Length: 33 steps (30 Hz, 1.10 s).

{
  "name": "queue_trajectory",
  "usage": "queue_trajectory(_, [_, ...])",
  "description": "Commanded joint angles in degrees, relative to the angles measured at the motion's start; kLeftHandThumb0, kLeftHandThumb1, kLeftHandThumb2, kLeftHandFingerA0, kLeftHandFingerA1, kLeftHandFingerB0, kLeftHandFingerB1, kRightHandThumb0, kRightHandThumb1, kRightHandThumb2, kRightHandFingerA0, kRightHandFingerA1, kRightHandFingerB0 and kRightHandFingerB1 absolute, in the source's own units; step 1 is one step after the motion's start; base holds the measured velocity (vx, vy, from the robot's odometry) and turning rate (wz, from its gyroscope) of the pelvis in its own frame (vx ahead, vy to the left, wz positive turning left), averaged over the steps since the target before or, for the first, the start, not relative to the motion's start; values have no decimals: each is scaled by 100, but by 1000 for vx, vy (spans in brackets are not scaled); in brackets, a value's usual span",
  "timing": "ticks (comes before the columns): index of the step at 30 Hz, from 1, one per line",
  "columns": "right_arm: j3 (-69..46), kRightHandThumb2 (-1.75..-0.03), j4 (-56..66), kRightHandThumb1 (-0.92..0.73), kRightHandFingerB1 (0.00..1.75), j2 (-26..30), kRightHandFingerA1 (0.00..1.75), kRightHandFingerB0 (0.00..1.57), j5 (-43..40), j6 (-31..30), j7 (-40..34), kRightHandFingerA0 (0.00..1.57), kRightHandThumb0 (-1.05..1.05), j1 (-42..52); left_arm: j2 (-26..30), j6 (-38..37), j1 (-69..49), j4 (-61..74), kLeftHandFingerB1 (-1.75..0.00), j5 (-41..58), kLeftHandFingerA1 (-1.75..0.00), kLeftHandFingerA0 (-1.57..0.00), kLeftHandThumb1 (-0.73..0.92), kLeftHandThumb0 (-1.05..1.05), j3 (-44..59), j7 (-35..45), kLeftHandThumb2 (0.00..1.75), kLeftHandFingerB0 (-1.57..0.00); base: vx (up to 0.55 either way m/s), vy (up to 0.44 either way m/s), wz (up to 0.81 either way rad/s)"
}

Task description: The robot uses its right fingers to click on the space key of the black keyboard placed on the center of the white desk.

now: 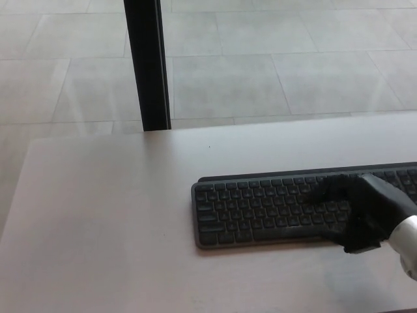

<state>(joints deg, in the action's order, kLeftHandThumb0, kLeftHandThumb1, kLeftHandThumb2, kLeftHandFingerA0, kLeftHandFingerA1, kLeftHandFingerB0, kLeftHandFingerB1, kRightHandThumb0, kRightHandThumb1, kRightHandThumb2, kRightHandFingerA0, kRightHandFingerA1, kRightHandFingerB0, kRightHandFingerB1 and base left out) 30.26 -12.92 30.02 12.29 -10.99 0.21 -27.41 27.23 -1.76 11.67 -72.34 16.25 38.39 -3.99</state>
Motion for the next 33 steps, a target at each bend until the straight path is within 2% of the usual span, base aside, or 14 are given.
queue_trajectory(1, [520,-56,-156,-54,44,317,135,67,1595,996,-408,92,-35,-48,206,-40,20,21,-57,44,-71,-71,70,-50,-74,-94,61,-57,0,0,0])
queue_trajectory(5, [698,-57,-223,-58,45,398,142,64,1860,983,-293,86,-38,-138,211,-36,20,27,-55,52,-69,-70,71,-49,-96,-94,61,-55,0,0,0])
queue_trajectory(10, [819,-60,-504,-56,47,418,153,72,2121,1293,-502,84,-37,-233,217,-60,38,1,-55,81,-69,-70,70,-48,-91,-63,61,-55,0,0,0])
queue_trajectory(17, [837,-60,-638,-54,48,331,153,73,2327,1473,-658,84,-38,-266,205,-35,46,26,-55,86,-70,-73,71,-49,-131,-94,61,-56,0,0,0])
queue_trajectory(20, [852,-61,-770,-55,48,254,157,70,2440,1438,-610,83,-36,-351,211,-69,35,2,-53,71,-65,-70,71,-49,-160,-57,61,-54,0,0,0])
queue_trajectory(33, [619,-57,-933,-56,46,67,150,68,2812,1712,-608,84,-37,-333,190,-84,2,-16,-54,113,-70,-72,72,-49,-216,-34,62,-54,0,0,0])
